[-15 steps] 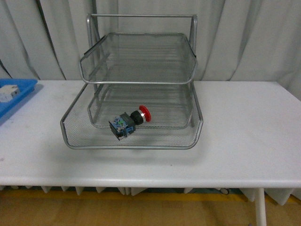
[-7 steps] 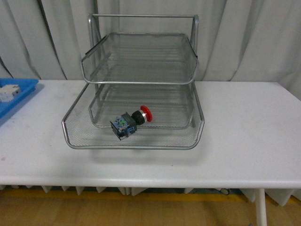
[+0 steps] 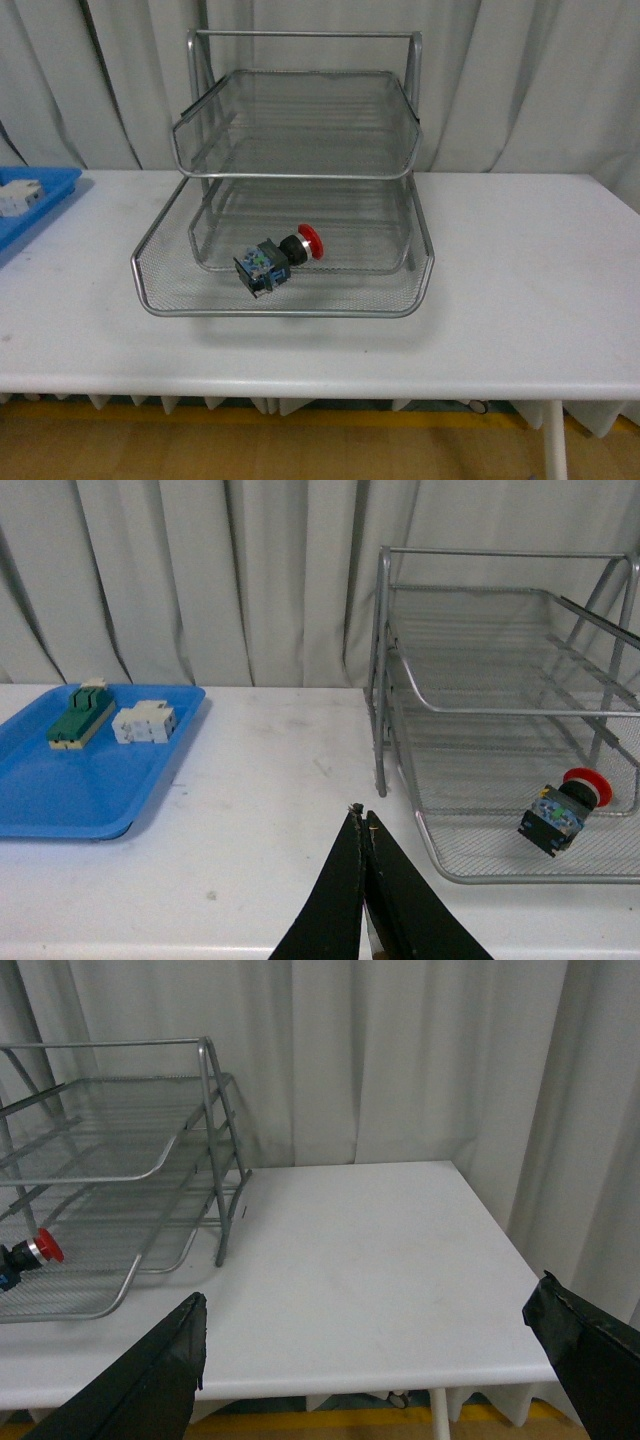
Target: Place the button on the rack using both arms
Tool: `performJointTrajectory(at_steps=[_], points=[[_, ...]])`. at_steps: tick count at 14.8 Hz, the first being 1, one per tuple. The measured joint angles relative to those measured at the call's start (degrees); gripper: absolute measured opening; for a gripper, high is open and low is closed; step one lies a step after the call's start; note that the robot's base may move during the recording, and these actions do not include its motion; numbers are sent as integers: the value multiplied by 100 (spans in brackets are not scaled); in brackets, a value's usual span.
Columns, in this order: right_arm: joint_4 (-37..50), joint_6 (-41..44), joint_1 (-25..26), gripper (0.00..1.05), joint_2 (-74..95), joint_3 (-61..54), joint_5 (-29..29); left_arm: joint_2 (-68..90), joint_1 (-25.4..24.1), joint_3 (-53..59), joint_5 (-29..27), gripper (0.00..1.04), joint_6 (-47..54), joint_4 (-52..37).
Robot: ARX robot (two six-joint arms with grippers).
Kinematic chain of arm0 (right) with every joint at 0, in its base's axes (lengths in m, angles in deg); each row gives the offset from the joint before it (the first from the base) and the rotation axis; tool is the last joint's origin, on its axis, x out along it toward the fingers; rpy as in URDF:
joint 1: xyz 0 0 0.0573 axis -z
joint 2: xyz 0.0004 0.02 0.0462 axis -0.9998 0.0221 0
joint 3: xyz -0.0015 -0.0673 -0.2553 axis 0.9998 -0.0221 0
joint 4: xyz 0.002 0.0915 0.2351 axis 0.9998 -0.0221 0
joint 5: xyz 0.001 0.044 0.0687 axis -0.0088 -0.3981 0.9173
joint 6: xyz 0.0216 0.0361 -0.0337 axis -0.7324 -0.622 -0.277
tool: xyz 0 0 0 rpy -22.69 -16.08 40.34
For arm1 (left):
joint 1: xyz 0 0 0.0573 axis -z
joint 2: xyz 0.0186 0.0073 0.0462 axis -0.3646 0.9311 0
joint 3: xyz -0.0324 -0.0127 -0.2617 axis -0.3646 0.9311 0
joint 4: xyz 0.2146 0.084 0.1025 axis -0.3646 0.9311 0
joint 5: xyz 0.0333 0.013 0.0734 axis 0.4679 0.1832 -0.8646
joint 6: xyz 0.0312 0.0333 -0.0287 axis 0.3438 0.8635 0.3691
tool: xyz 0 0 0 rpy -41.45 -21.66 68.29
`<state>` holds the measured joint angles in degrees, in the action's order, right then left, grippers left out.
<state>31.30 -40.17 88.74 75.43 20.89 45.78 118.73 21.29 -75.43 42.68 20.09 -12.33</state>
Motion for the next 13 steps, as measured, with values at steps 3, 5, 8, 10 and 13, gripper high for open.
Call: performJointTrajectory(at_steps=[3, 5, 8, 10, 13], points=[[0, 0, 0, 98, 0, 0, 0, -400, 0, 264, 0, 2, 0, 22], [0, 0, 0, 98, 0, 0, 0, -841, 0, 271, 0, 2, 0, 494], [0, 0, 0, 98, 0, 0, 0, -1408, 0, 271, 2, 2, 0, 1027], [0, 0, 0, 98, 0, 0, 0, -1705, 0, 271, 2, 2, 0, 1303], [0, 2, 0, 98, 0, 0, 0, -2138, 0, 271, 2, 2, 0, 1742]])
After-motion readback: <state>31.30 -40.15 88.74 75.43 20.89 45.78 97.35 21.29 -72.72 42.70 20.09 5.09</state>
